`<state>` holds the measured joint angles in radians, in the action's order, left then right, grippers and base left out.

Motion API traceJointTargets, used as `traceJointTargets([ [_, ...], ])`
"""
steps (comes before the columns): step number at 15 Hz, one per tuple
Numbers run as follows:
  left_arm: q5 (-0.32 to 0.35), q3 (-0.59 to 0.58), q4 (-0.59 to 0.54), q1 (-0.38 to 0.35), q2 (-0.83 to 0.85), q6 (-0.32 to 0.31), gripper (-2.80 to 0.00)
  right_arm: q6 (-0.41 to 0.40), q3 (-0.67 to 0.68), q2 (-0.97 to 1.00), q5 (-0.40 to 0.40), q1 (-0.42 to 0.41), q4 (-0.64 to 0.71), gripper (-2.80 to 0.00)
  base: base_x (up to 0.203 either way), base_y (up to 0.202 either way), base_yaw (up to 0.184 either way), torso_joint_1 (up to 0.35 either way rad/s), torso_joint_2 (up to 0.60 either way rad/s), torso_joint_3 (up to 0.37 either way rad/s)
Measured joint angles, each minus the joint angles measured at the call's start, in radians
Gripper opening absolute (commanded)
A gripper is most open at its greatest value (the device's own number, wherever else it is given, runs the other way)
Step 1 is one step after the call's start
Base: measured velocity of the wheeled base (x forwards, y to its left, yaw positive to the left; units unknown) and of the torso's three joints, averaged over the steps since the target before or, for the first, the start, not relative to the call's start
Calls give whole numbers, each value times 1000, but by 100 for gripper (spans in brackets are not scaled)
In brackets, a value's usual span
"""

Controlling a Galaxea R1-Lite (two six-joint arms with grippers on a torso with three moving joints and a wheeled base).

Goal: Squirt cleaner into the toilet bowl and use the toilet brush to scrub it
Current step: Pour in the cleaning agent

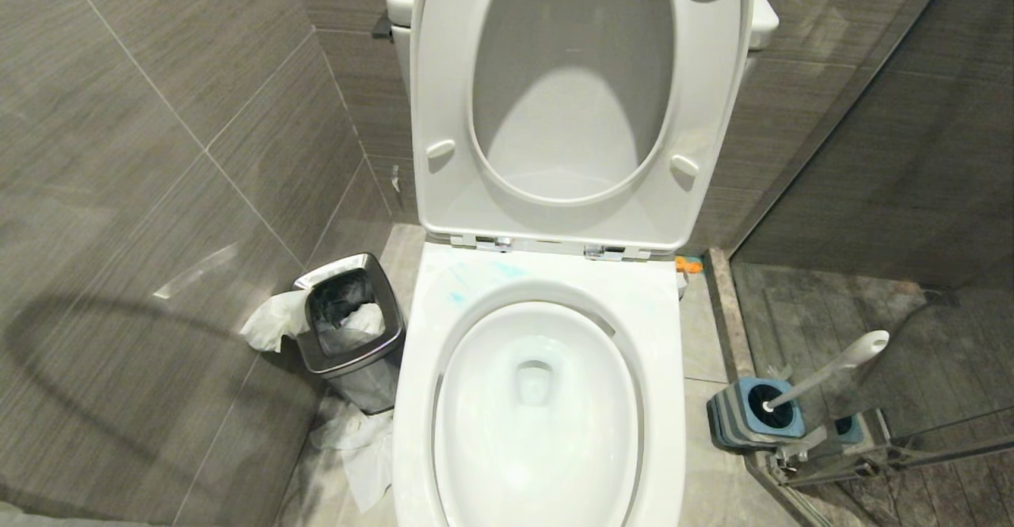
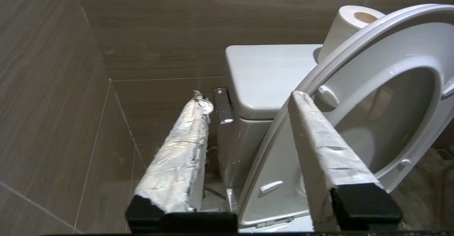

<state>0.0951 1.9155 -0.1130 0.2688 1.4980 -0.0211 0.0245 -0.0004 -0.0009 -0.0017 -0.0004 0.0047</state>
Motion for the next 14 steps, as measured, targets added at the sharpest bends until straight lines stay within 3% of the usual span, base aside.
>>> traceJointTargets([
  [4, -14, -3, -3, 62, -25, 11, -280, 0, 0, 0, 0, 0, 0, -280, 0, 0, 0, 0, 0, 0],
  [9, -13, -7, -11, 74, -79, 14, -280, 0, 0, 0, 0, 0, 0, -280, 0, 0, 0, 0, 0, 0],
  [12, 9, -32, -13, 75, -134, 26, -280, 0, 0, 0, 0, 0, 0, -280, 0, 0, 0, 0, 0, 0],
  [14, 58, -48, -14, 82, -179, 27, -280, 0, 0, 0, 0, 0, 0, -280, 0, 0, 0, 0, 0, 0],
])
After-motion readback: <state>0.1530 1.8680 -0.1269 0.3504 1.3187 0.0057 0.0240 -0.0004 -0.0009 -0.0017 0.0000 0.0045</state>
